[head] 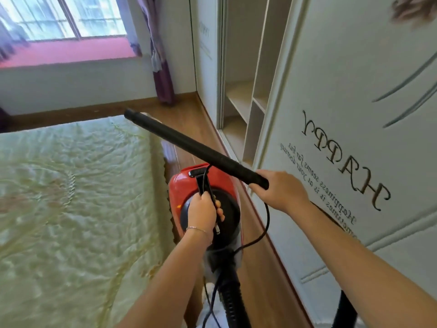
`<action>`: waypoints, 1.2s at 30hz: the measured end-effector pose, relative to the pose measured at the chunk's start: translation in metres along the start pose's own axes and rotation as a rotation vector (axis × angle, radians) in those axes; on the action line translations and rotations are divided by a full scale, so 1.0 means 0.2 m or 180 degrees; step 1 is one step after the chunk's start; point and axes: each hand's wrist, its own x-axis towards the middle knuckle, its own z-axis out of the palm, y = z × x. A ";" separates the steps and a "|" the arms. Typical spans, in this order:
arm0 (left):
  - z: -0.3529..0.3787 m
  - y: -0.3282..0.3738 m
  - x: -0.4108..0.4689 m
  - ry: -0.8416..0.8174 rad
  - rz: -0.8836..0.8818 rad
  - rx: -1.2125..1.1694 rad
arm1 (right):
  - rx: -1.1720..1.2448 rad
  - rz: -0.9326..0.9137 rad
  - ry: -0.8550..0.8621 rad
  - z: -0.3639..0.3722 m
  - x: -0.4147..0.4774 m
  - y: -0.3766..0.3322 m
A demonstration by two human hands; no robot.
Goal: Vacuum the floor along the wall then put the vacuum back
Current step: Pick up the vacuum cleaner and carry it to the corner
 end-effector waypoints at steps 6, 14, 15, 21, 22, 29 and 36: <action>0.08 0.38 0.59 0.0226 0.0170 0.0004 | -0.0019 -0.0211 -0.0120 0.01 0.78 -0.07; 0.17 0.84 1.29 0.0452 0.0344 -0.0080 | -0.0215 -0.0557 -0.0046 -0.03 1.63 -0.11; 0.19 0.88 1.38 0.0457 0.0366 -0.0070 | -0.0164 -0.0582 -0.0063 -0.01 1.74 -0.11; 0.31 1.13 2.01 0.0652 0.0359 -0.0052 | -0.0055 -0.0725 -0.0199 0.15 2.51 -0.06; 0.33 1.18 2.11 0.0695 0.0336 -0.0095 | -0.0060 -0.0757 -0.0235 0.16 2.64 -0.05; 0.44 1.57 2.73 0.0819 0.0282 -0.0187 | -0.0058 -0.0964 -0.0411 0.18 3.44 -0.10; 0.44 1.90 3.34 0.0839 0.0339 -0.0210 | -0.0094 -0.1043 -0.0447 0.28 4.20 -0.21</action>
